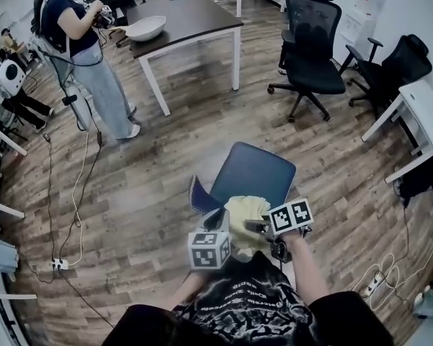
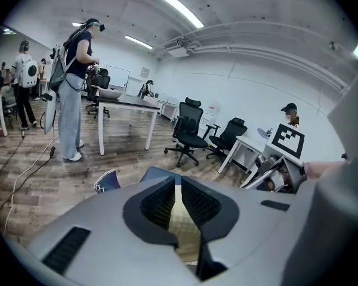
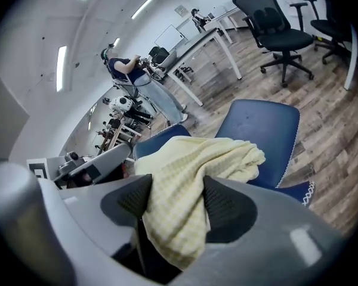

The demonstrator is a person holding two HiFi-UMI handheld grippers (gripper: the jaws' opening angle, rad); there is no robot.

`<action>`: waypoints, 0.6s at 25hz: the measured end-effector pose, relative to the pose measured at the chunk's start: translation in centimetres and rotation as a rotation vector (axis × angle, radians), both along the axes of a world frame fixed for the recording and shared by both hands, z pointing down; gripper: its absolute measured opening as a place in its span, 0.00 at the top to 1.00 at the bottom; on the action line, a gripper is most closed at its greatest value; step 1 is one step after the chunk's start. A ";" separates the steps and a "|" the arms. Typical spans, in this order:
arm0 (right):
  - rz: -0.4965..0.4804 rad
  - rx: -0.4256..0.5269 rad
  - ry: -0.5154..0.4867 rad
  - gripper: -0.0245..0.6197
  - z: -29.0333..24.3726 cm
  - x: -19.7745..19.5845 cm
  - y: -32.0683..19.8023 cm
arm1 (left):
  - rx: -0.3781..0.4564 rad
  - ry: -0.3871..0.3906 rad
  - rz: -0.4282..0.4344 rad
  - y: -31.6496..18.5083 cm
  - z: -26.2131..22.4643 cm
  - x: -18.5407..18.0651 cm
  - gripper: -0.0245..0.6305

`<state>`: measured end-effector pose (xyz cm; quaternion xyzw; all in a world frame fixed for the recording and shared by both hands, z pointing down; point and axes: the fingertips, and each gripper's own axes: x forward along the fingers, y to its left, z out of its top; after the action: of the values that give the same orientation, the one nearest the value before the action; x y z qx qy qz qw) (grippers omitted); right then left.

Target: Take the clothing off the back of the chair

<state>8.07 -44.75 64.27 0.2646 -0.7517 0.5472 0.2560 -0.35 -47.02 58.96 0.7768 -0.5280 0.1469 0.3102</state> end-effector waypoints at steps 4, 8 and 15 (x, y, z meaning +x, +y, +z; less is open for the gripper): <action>-0.013 0.087 0.021 0.61 -0.9 -0.2 0.3 | -0.007 0.040 -0.023 0.5 0.1 -0.1 0.93; -0.046 0.192 0.050 0.69 -1.4 -0.6 0.1 | -0.026 0.063 -0.043 1.1 0.8 -0.4 0.93; -0.065 0.348 0.052 0.76 -2.7 -0.2 0.5 | -0.042 0.064 -0.032 1.4 1.3 0.2 0.93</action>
<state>7.87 -44.29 61.55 0.2944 -0.8363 0.3935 0.2432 -0.18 -45.67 60.26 0.7659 -0.5271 0.1279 0.3453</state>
